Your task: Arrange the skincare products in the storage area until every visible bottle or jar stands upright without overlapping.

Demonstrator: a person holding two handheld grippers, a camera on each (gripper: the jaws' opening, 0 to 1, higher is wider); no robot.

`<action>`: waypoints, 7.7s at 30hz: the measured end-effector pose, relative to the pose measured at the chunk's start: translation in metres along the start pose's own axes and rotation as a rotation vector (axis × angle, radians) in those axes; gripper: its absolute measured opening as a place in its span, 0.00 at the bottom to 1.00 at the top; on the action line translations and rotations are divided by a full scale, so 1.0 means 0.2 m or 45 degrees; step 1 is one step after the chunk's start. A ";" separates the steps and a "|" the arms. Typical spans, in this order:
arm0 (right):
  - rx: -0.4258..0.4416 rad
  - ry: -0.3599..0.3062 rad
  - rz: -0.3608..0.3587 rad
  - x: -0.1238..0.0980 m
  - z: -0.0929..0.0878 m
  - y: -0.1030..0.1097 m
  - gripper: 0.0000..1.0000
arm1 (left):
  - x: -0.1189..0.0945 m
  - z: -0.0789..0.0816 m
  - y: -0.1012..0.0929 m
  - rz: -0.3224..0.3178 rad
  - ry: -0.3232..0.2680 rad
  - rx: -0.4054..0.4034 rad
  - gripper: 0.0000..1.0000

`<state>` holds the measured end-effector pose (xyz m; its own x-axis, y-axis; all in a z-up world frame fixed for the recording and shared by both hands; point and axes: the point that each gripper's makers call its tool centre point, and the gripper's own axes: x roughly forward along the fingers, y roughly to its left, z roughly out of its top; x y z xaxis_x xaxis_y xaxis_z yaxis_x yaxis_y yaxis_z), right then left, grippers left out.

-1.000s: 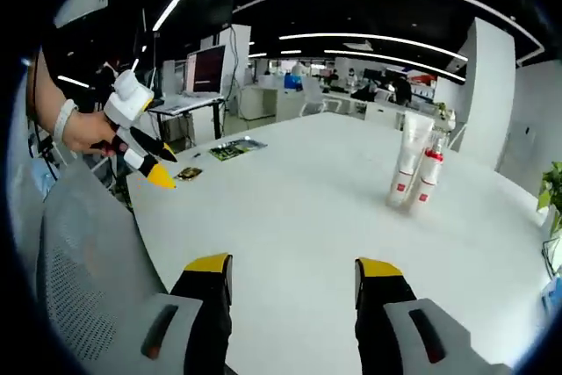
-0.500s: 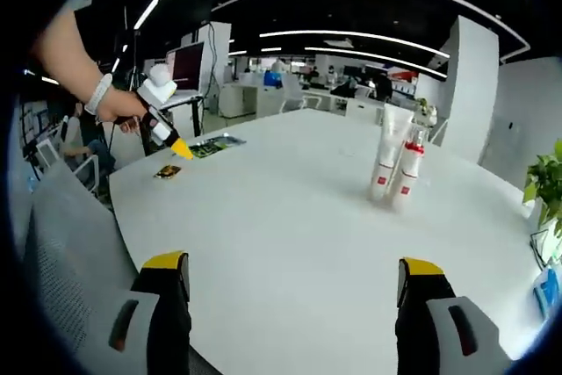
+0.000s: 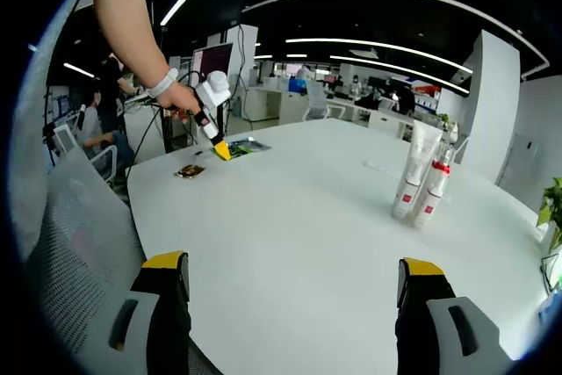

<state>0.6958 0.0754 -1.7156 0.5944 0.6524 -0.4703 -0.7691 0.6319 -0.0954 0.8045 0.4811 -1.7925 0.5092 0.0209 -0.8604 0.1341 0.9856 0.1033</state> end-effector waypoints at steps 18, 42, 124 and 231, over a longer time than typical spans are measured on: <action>0.040 0.096 -0.011 0.00 -0.07 -0.01 0.91 | 0.21 0.12 0.11 -0.041 0.026 -0.183 0.99; 0.012 0.184 -0.029 0.00 -0.13 -0.02 0.80 | 0.26 0.14 0.13 -0.069 0.029 -0.182 0.72; -0.127 0.076 0.105 -0.05 0.15 0.22 0.60 | -0.96 -0.40 -1.42 -0.769 -0.434 -0.151 0.04; 0.951 -0.093 1.051 -0.23 0.45 0.66 0.00 | -1.19 -0.38 -1.70 -1.484 -0.501 -0.219 0.31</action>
<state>0.5886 0.1669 -1.6270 -0.0030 0.9959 -0.0909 -0.6148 0.0698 0.7856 0.5739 0.1546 -1.6606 0.3856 -0.9042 -0.1838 0.5797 0.3924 -0.7142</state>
